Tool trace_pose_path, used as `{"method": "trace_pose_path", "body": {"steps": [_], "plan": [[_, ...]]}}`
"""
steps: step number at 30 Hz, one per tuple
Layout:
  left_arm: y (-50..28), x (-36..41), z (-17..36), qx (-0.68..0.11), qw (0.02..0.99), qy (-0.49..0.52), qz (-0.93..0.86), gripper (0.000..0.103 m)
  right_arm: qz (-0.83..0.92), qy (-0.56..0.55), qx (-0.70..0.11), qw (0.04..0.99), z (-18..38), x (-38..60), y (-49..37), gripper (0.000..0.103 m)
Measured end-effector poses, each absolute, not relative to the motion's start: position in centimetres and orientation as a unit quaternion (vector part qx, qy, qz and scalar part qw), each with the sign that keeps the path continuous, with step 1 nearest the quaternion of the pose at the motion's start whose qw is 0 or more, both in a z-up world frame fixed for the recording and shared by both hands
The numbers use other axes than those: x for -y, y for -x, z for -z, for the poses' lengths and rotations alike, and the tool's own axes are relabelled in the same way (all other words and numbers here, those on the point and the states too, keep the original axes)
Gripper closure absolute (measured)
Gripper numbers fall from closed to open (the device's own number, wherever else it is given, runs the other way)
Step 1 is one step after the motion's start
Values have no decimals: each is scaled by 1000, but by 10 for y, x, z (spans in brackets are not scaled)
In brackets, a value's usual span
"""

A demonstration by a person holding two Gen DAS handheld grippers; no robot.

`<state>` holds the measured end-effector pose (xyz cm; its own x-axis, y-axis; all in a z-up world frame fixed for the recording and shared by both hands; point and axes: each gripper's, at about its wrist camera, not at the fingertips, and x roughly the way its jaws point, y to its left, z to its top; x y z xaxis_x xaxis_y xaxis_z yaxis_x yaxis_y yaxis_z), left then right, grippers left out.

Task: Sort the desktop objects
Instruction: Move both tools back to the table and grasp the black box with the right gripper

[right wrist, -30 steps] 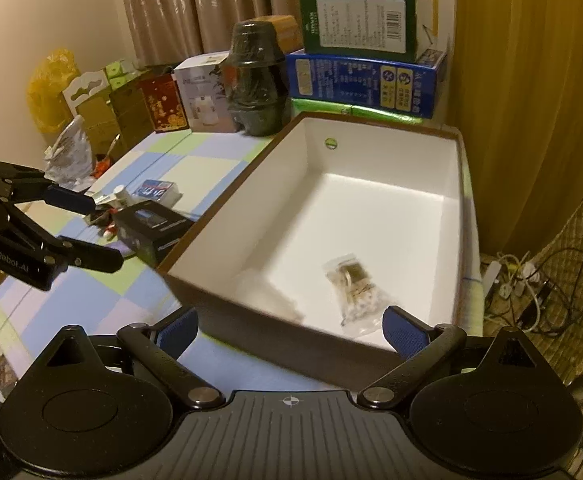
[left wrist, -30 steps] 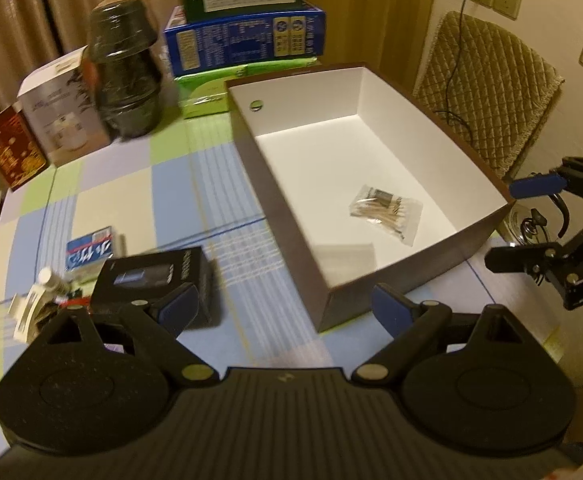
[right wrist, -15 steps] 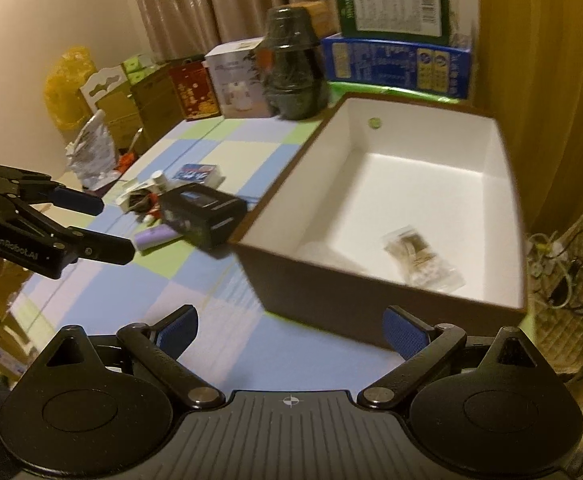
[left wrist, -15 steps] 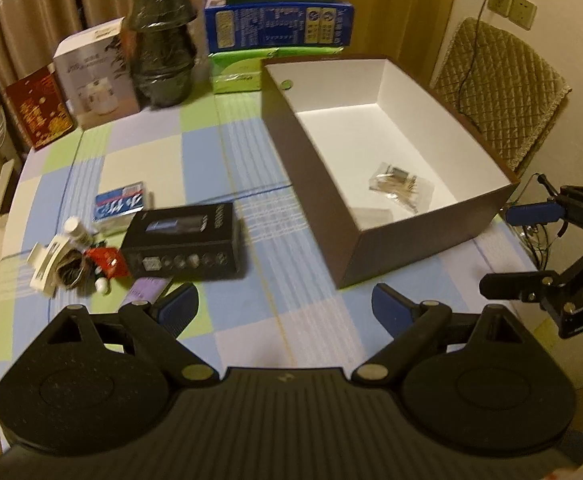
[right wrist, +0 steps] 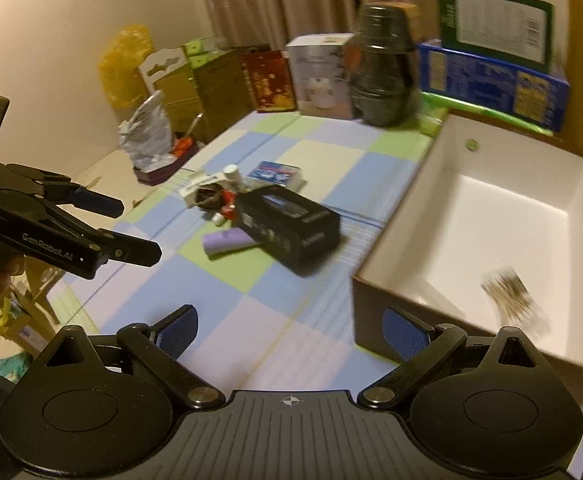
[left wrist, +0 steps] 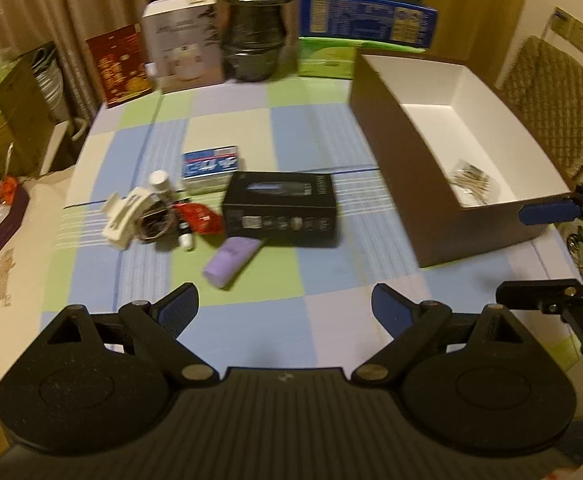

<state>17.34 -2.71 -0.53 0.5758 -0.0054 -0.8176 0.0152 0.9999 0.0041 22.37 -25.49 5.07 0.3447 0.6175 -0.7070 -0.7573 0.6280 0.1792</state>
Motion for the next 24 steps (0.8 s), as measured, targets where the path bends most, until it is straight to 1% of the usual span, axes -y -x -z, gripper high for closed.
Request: {"method": "trace_pose_path", "body": {"steps": [5, 13, 21, 23, 24], "plan": [[-174, 9, 11, -465, 885, -6, -13, 12, -440, 107, -378, 808, -52, 224, -228, 7], [-185, -17, 25, -479, 877, -7, -26, 12, -433, 137, -374, 809, -40, 178, -238, 7], [-207, -39, 46, -496, 868, -19, -30, 12, -380, 223, -345, 829, -5, 138, -240, 7], [-212, -45, 52, -501, 865, -18, -26, 13, -365, 253, -331, 833, 7, 127, -238, 9], [-214, -47, 54, -503, 864, -18, -25, 13, -361, 266, -324, 833, 13, 123, -238, 16]]}}
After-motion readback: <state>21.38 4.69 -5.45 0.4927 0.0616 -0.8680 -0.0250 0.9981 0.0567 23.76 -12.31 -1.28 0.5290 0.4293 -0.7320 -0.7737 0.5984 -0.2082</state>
